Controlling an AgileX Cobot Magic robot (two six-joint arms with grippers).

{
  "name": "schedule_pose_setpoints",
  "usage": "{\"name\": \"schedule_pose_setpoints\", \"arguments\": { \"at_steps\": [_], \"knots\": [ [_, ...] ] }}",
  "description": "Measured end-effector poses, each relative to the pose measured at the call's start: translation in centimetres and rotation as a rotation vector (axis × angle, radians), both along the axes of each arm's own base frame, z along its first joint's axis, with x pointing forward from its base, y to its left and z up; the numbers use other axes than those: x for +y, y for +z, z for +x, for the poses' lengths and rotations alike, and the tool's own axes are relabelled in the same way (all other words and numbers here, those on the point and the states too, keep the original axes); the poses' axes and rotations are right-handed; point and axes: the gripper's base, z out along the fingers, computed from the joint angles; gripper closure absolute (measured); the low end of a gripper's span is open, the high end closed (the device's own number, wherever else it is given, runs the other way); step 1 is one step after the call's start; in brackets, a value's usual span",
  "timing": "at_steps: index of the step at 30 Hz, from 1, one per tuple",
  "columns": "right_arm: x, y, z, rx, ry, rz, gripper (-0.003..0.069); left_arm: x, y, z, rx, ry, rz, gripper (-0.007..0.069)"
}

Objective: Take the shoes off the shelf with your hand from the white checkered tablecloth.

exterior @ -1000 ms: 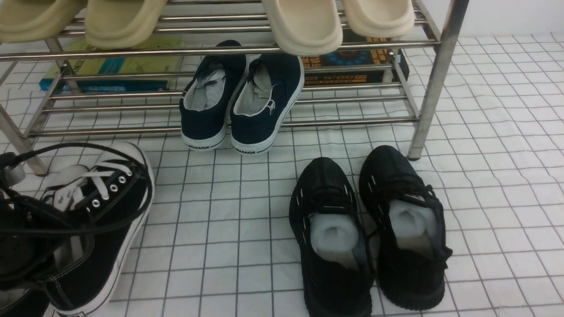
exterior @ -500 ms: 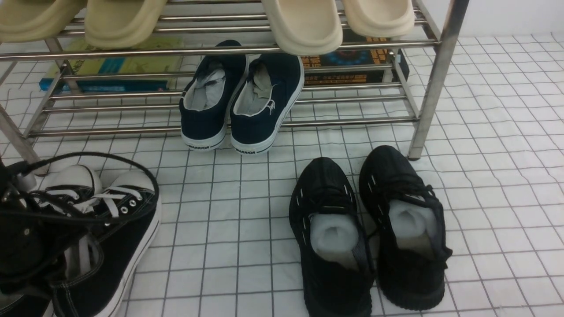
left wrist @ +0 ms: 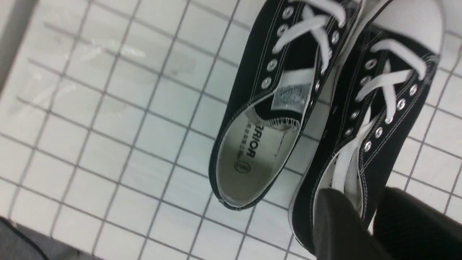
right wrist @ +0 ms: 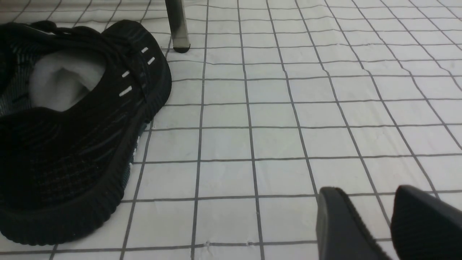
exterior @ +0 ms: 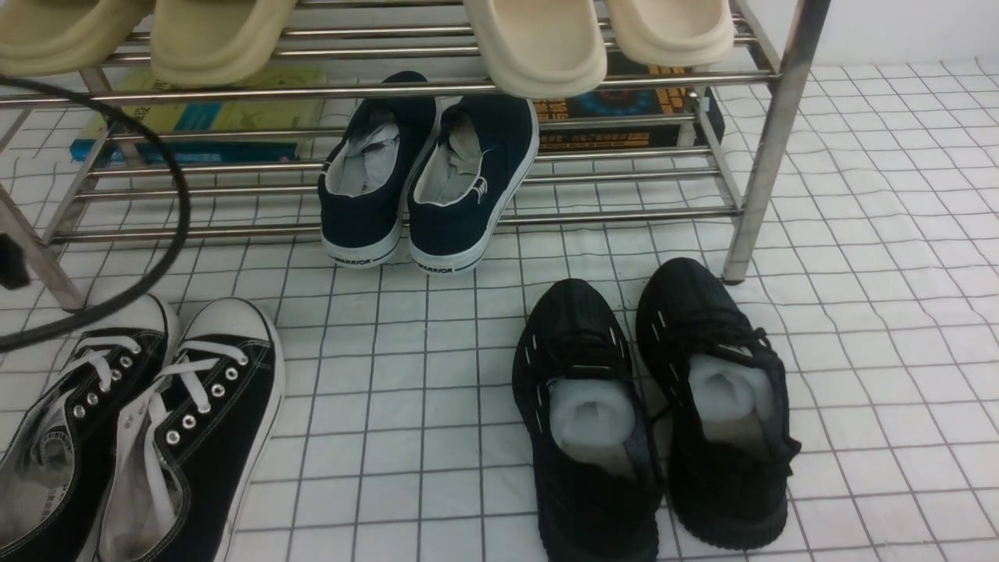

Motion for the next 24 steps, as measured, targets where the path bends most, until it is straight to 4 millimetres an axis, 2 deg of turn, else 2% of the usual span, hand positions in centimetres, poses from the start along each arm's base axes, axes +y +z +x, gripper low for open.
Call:
{"name": "schedule_pose_setpoints", "arguments": {
  "at_steps": [1,3,6,7,8,9,10,11,17,21,24],
  "knots": [
    [0.0,0.0,0.0,0.0,0.0,0.0,0.042,0.0,0.1,-0.2,-0.006,-0.006,0.003,0.0476],
    [0.0,0.0,0.0,0.0,0.0,0.0,0.042,0.1,1.1,-3.0,-0.066,-0.061,0.033,0.0564],
    [0.0,0.0,0.0,0.0,0.0,0.0,0.042,-0.2,0.5,-6.6,-0.133,-0.133,0.032,0.0616],
    [0.0,0.0,0.0,0.0,0.0,0.0,0.042,-0.5,-0.4,-7.6,-0.157,-0.167,0.015,0.062],
    [0.0,0.0,0.0,0.0,0.0,0.0,0.042,-0.5,-0.4,-8.0,-0.172,-0.178,0.015,0.0621],
    [0.0,0.0,0.0,0.0,0.0,0.0,0.042,-1.0,-1.8,-9.3,-0.227,-0.231,-0.022,0.0621],
    [0.0,0.0,0.0,0.0,0.0,0.0,0.042,-1.1,-1.9,-9.4,-0.243,-0.238,-0.027,0.0621],
    [0.0,0.0,0.0,0.0,0.0,0.0,0.042,-1.8,-3.7,-10.4,-0.314,-0.276,-0.093,0.0621],
    [0.0,0.0,0.0,0.0,0.0,0.0,0.042,-3.0,-8.2,-11.5,-0.588,-0.28,-0.292,0.0614],
    [0.0,0.0,0.0,0.0,0.0,0.0,0.042,-3.1,-10.5,-11.7,-0.616,-0.264,-0.328,0.0609],
    [0.0,0.0,0.0,0.0,0.0,0.0,0.042,-3.0,-11.5,-11.7,-0.6,-0.26,-0.315,0.0606]
  ]
}}
